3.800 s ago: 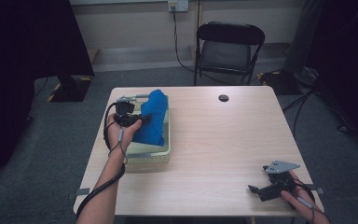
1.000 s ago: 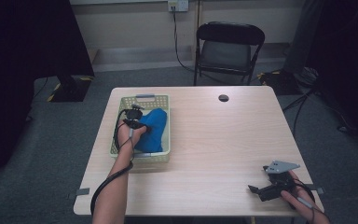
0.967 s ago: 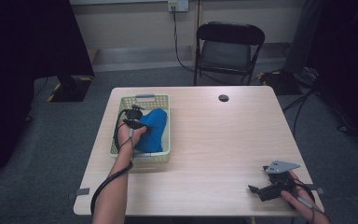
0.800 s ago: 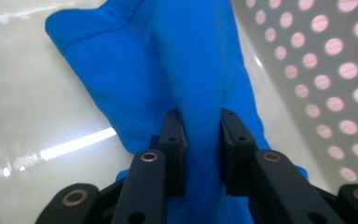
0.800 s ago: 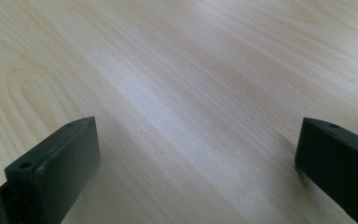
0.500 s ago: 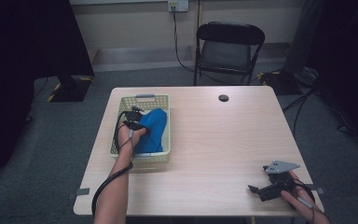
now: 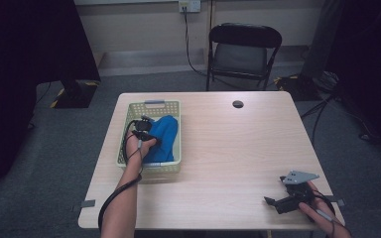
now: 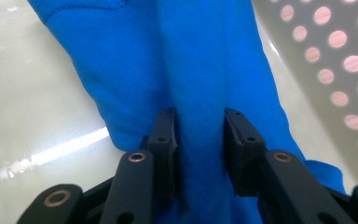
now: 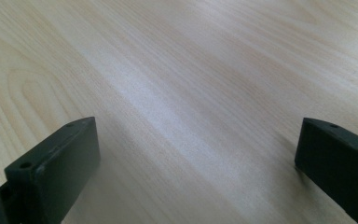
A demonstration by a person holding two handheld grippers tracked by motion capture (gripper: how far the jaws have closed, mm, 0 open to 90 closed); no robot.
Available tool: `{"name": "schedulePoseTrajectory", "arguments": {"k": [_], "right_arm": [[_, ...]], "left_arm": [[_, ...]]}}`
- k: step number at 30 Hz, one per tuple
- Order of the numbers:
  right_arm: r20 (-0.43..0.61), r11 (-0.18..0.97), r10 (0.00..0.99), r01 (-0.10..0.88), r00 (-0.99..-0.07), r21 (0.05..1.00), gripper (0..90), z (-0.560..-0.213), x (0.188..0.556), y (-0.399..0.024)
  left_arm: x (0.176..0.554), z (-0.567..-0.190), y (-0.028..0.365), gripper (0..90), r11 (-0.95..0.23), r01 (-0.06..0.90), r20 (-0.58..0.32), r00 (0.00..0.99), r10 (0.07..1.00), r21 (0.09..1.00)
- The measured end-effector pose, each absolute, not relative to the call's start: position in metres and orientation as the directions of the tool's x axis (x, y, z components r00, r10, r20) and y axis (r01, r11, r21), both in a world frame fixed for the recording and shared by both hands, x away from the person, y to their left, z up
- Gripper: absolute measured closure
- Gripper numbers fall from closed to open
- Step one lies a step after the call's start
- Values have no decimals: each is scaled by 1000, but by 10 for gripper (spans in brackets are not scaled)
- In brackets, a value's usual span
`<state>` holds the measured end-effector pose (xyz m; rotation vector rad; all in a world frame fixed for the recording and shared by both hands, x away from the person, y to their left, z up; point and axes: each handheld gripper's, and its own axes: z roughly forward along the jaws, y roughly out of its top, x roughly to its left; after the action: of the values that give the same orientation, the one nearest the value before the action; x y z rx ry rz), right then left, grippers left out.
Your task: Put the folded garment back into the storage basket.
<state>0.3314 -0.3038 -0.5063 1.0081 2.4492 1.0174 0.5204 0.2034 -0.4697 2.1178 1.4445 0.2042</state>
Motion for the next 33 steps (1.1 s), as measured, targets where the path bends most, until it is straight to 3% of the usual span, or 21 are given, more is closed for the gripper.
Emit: {"name": "schedulePoseTrajectory", "arguments": {"k": [13,27,33], "right_arm": [[-10,502,707,492,-707,711,0,-506,331,-304],[-10,502,707,492,-708,711,0,-506,331,-304],[-9,502,707,493,-707,711,0,-506,331,-304]], "left_arm": [[519,-475,206,432,-359,738,-71,480,874,572],[525,-480,208,130,-361,744,-42,461,886,563],[526,-482,208,70,-364,744,-39,463,886,560]]}}
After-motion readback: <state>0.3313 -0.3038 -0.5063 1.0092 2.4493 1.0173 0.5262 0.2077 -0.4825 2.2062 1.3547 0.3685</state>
